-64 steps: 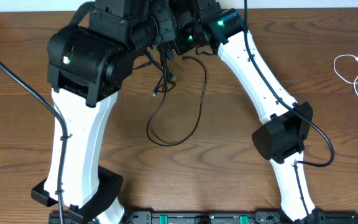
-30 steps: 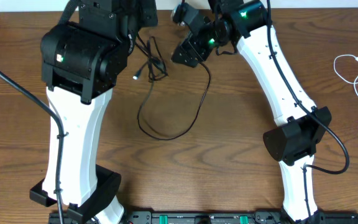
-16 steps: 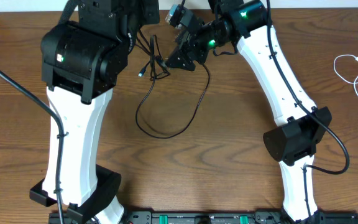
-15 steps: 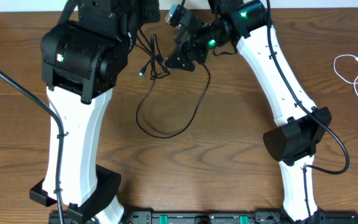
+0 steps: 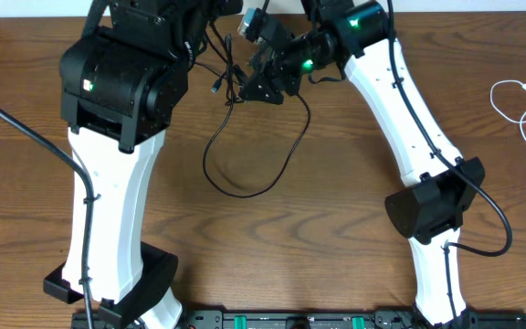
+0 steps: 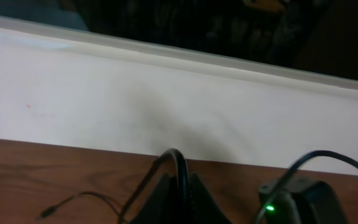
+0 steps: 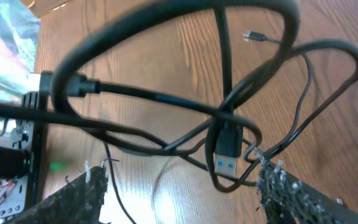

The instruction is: Untangle cables

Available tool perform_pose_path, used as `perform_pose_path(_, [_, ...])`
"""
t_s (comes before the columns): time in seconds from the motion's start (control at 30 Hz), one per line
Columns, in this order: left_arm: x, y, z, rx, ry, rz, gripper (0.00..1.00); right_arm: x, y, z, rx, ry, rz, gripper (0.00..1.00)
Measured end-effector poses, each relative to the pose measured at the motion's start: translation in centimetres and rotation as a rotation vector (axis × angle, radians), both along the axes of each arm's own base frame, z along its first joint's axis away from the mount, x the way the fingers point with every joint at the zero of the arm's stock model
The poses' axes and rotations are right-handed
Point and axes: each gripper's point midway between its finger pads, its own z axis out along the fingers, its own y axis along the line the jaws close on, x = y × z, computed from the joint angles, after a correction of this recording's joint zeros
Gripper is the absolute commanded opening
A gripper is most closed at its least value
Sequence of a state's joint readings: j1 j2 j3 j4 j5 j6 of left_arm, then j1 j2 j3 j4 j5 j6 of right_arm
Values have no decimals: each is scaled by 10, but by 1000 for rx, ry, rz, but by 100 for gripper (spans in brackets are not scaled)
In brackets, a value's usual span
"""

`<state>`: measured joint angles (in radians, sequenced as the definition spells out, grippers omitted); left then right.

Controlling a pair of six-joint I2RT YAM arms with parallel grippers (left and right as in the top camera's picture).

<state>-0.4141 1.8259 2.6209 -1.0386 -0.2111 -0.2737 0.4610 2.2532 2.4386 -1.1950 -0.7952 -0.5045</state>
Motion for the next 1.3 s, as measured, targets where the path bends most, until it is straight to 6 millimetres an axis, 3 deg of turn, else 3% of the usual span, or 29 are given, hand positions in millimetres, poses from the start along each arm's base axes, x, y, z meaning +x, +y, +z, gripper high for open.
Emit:
perform_pose_path(0.1, [-2,-8,0,-25,6,-29,7,-1,4,2,6,-13,8,80])
perform_pose_path(0.3, [-16,-46,0,-36,9,-129,7,3,4,1,-2,-30,-2,80])
perform_pose_path(0.37, [-18,-49,-1,-42,15,-137,7,4,3,0,-9,-33,-7,77])
perform_pose_path(0.5, [-20,-54,-2,-60,26,-159,7,6,3,0,-10,-45,-8,39])
perform_pose_path(0.67, [-25,-62,-2,-62,27,-184,7,6,3,-1,-15,-48,-11,4])
perform_pose_path(0.73, [-26,-61,-1,-62,25,-183,7,8,2,-2,-25,-48,-21,4])
perform_pose_path(0.9, [-32,-47,5,-33,7,-139,7,13,-3,-6,-60,-61,-49,3])
perform_pose_path(1.1, [-41,-9,12,40,-8,-16,7,25,-14,-13,-118,-81,-106,3])
perform_pose_path(1.27, [-33,28,11,58,0,87,7,40,-46,-22,-181,-56,-191,3])
perform_pose_path(1.3, [-32,34,11,59,1,103,7,46,-60,-25,-200,-44,-222,3])
